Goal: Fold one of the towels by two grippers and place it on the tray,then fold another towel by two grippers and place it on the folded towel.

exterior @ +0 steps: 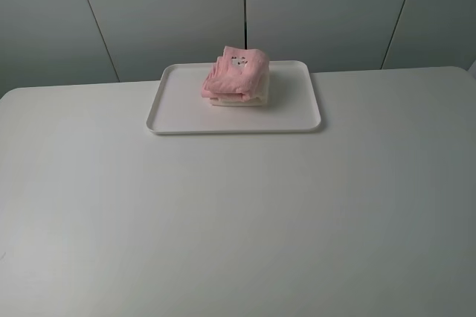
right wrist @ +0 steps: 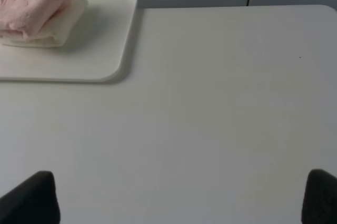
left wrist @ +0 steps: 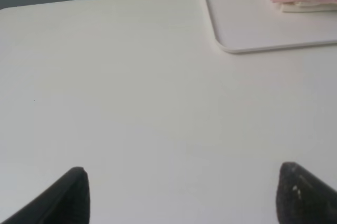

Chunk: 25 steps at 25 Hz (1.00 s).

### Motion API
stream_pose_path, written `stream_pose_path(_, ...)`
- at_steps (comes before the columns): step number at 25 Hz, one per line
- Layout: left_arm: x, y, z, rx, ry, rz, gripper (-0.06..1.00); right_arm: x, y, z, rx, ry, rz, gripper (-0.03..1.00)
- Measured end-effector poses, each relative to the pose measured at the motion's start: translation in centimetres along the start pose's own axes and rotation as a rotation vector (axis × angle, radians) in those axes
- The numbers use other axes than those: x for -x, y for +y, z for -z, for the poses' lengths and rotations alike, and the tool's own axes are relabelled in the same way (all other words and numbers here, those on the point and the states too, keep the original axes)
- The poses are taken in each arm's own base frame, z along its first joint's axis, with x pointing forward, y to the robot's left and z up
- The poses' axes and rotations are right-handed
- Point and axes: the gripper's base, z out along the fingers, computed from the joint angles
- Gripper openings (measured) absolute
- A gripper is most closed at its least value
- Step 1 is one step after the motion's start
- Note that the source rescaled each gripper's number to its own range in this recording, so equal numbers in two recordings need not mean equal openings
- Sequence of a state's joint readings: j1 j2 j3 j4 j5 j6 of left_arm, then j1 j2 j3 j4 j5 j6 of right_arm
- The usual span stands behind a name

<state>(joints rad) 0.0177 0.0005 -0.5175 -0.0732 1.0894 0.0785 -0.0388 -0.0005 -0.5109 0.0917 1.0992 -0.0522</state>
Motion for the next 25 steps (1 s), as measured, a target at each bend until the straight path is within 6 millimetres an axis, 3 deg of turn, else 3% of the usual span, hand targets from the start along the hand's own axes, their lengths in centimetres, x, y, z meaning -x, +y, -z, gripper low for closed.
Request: stream_pose_path(25,0.02,-0.04,-0.05,0.070,0.001,0.041,0.93,0.02,0.00,0.00,-0.005,-0.002,-0.005,1.00)
